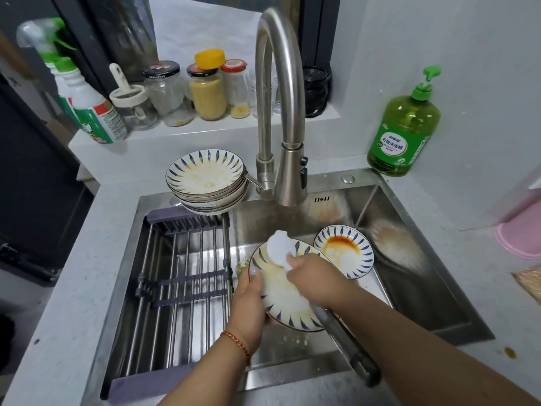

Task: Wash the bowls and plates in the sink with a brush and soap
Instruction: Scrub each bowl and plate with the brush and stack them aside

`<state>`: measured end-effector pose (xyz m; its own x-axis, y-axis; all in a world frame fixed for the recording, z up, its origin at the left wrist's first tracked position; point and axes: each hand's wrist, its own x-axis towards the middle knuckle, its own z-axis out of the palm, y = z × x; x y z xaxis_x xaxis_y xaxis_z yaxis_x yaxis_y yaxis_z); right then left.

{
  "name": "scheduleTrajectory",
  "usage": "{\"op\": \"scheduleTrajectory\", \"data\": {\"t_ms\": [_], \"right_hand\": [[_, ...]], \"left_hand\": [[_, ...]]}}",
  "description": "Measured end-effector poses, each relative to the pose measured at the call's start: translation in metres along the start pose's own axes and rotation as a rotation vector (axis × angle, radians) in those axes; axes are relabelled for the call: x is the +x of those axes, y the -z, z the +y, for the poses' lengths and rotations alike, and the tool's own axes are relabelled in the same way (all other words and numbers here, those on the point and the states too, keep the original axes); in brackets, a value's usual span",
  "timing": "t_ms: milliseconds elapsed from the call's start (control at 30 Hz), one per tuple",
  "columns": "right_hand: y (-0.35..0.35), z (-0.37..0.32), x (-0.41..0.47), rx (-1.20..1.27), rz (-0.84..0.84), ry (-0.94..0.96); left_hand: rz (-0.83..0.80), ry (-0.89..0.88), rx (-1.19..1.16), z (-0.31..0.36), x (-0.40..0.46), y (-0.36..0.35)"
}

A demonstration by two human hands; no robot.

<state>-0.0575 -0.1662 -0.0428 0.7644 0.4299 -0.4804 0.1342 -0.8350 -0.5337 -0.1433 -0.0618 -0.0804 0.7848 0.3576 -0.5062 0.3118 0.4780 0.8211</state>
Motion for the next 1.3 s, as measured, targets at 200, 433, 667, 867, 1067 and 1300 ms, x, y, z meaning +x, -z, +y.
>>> {"op": "scheduleTrajectory", "data": {"t_ms": [200, 433, 667, 867, 1067, 1300], "right_hand": [[0.001, -0.006, -0.028, 0.025, -0.240, 0.127], [0.026, 0.025, -0.057, -0.456, -0.413, 0.154], [0.037, 0.021, -0.013, -0.207, -0.044, 0.035], [0.025, 0.000, -0.034, -0.348, -0.225, 0.336], [0.037, 0.029, -0.049, -0.641, -0.427, 0.289], [0.039, 0.033, -0.010, -0.330, -0.166, 0.100]], "left_hand": [[0.062, 0.020, -0.003, 0.000, 0.008, 0.005], [0.102, -0.150, 0.038, 0.003, 0.011, 0.013], [-0.015, -0.056, 0.091, -0.003, 0.003, -0.008], [0.045, -0.047, 0.053, 0.000, 0.007, -0.009], [0.058, -0.127, 0.045, 0.005, 0.008, 0.001], [-0.006, -0.108, 0.053, -0.002, 0.007, -0.009]]}}
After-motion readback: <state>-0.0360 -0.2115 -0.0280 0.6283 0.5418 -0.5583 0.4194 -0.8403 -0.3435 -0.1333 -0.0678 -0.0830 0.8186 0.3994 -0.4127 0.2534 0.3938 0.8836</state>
